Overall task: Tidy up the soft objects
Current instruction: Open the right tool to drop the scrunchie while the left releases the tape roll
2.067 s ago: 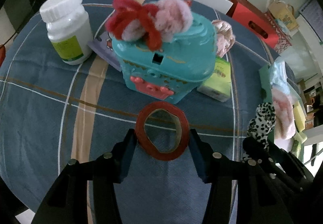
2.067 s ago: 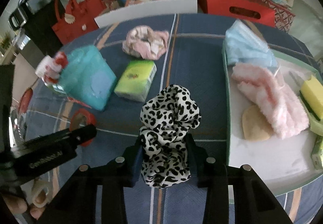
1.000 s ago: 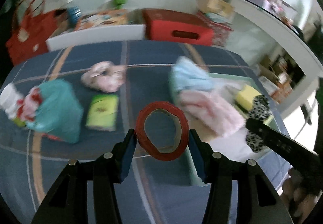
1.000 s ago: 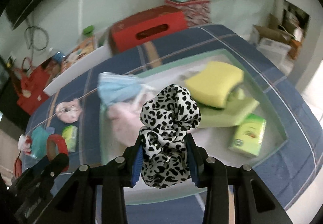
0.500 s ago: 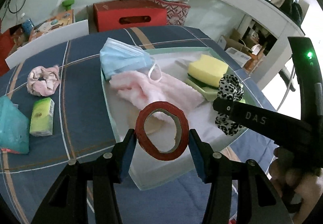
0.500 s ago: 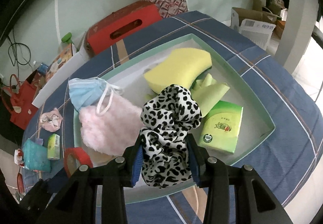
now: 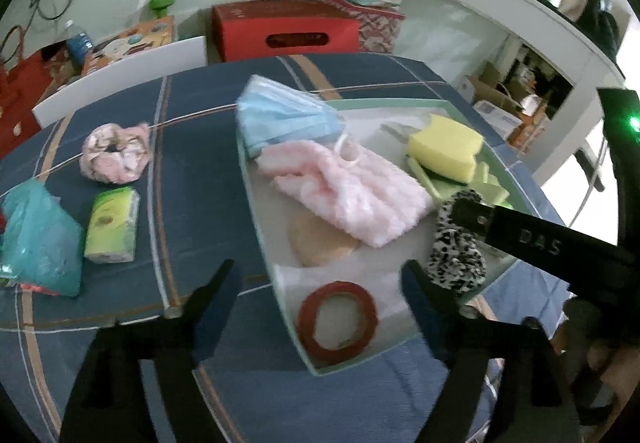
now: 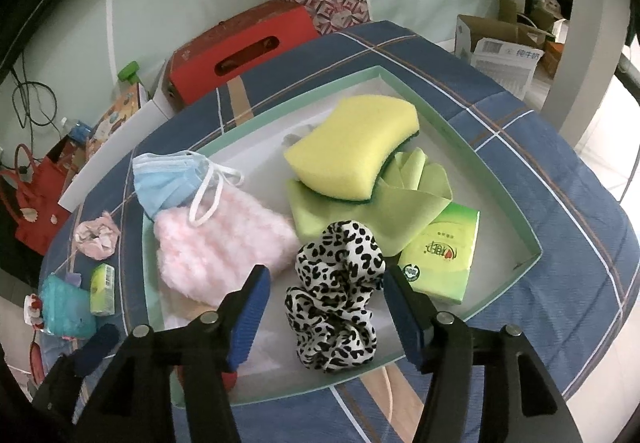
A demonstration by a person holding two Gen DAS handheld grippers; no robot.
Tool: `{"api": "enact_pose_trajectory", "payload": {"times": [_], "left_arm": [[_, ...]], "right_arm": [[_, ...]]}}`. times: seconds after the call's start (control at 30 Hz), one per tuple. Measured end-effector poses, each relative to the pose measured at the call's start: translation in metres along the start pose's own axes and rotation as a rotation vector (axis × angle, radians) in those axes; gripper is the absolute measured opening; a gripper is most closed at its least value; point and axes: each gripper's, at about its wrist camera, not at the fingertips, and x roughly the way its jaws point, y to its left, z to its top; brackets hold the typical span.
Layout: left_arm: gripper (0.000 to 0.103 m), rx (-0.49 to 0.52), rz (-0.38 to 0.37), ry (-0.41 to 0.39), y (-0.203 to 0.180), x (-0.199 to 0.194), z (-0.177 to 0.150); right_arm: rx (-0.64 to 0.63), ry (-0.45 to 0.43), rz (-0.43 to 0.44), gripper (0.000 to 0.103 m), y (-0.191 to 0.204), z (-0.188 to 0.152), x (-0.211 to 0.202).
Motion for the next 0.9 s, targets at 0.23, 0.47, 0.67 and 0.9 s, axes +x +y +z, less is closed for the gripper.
{"api": "enact_pose_trajectory", "payload": {"times": [0.23, 0.47, 0.67, 0.9], "left_arm": [[0.101, -0.108, 0.056, -0.025, 0.029, -0.006, 0.002], [0.103, -0.206, 0.141, -0.045, 0.056, -0.014, 0.001], [0.103, -0.229, 0.179, -0.022, 0.066, -0.018, -0.002], [0.103, -0.24, 0.226, -0.015, 0.075, -0.025, -0.003]], "right_arm": [[-0.05, -0.036, -0.047, 0.086, 0.009, 0.0, -0.003], [-0.086, -0.078, -0.041, 0.103, 0.02, -0.002, -0.004], [-0.083, -0.074, -0.022, 0.103, 0.025, -0.004, -0.002], [-0.08, -0.083, 0.019, 0.103, 0.03, -0.004, -0.001]]}}
